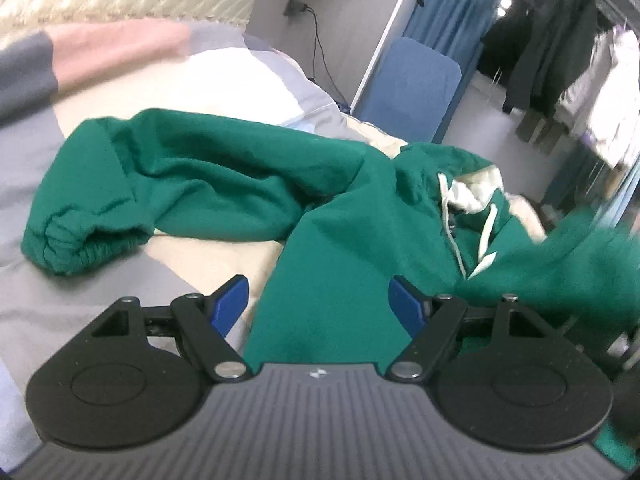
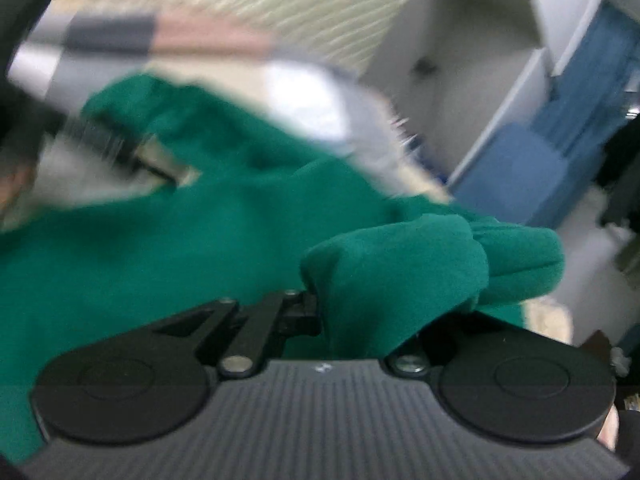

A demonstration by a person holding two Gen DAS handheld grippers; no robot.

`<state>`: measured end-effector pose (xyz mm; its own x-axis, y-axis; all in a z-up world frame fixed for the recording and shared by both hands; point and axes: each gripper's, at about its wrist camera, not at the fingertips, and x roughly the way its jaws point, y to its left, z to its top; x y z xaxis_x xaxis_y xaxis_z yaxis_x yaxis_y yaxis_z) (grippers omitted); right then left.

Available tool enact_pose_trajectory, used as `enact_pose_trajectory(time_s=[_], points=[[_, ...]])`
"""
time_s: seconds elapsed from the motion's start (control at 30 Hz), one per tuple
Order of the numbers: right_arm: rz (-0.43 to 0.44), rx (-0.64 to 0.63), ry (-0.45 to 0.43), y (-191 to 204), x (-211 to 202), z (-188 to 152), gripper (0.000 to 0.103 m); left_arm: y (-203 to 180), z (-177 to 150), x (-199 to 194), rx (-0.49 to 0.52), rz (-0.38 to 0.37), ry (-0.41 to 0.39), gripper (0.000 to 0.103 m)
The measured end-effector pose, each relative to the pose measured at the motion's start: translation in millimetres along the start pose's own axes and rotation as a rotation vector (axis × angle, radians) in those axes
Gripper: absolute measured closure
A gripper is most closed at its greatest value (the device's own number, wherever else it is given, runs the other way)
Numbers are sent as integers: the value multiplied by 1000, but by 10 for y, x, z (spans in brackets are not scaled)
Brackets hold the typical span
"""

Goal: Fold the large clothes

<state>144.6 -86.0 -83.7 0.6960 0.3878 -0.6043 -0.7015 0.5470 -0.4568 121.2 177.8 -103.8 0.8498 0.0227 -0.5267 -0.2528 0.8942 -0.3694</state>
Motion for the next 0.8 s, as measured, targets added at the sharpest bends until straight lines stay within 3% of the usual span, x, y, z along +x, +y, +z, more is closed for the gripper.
enact_pose_trajectory(time_s=[0.13,0.2,0.23,0.27,0.33,0.43,0.6,0.8], points=[[59,28,107,256,215,-132,89,-10,-16,21,-1,6,11,22],[80,44,105,227,197,-165,78,-64,-62,47,26,12,17,22],[102,59,103,205,169,-163,64,-100,-79,58,48,13,17,22],[132,76,102,188,133,-161,43,-125,-86,53,59,14,13,22],[187,124,87,168,41,-166,24,-135,-80,58,61,4,5,22],[238,190,85,147,-154,-193,24,-115,-76,56,33,-13,11,22],[217,268,104,37,-475,-281,24,-176,-87,16,38,-24,20,22],[203,513,89,-440,-707,-520,24,-406,-167,-109,108,-85,-1,22]])
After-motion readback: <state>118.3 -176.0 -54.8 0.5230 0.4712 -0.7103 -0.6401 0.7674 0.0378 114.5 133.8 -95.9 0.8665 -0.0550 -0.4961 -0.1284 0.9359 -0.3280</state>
